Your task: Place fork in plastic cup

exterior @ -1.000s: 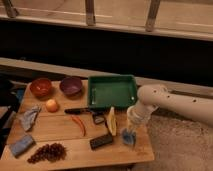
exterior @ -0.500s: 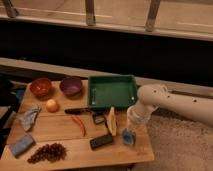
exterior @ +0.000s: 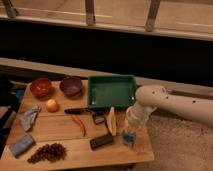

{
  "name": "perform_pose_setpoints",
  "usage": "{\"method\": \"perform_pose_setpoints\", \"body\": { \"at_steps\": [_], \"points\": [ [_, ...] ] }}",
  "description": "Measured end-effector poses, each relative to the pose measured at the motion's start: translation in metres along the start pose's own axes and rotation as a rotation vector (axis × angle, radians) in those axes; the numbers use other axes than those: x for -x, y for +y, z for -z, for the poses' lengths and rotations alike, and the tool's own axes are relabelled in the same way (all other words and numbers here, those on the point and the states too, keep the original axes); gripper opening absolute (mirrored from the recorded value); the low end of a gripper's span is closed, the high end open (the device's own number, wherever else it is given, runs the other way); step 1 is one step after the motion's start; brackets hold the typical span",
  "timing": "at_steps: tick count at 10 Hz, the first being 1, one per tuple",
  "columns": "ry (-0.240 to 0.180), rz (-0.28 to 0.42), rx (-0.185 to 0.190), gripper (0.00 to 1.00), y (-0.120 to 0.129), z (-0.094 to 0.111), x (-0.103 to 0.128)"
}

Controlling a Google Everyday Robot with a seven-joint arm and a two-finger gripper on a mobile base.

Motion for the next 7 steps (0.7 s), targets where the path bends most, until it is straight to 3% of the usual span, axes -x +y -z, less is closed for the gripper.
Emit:
{"method": "perform_pose_setpoints", "body": {
  "at_steps": [5, 7],
  "points": [
    [-0.033, 0.001, -0.005, 0.51, 0.001, 0.011, 0.000],
    [-0.066, -0.004, -0.010, 0.51, 0.000, 0.022, 0.003]
  ]
}}
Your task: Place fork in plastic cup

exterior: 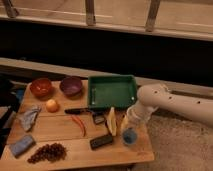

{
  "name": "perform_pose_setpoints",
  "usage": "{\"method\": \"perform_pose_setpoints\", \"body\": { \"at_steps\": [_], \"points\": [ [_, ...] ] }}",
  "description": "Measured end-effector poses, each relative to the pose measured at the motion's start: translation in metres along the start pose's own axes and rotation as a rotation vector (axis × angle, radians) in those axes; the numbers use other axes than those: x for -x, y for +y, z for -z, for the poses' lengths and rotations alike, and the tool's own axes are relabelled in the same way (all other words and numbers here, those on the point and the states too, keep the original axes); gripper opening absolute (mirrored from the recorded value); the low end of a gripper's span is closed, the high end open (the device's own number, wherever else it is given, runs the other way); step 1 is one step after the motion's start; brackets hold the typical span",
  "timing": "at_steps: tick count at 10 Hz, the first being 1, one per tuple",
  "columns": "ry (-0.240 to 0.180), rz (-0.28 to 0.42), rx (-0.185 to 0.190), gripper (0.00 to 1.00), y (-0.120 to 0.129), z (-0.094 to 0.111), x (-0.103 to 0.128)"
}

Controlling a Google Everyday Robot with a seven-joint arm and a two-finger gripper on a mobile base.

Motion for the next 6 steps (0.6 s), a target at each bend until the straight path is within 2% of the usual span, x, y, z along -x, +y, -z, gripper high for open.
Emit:
{"method": "perform_pose_setpoints", "body": {
  "at_steps": [2, 6],
  "points": [
    [-0.045, -0.016, -0.001, 0.54, -0.0019, 0.0156, 0.0050],
    [-0.047, -0.019, 0.000, 0.54, -0.0017, 0.0162, 0.0054]
  ]
}}
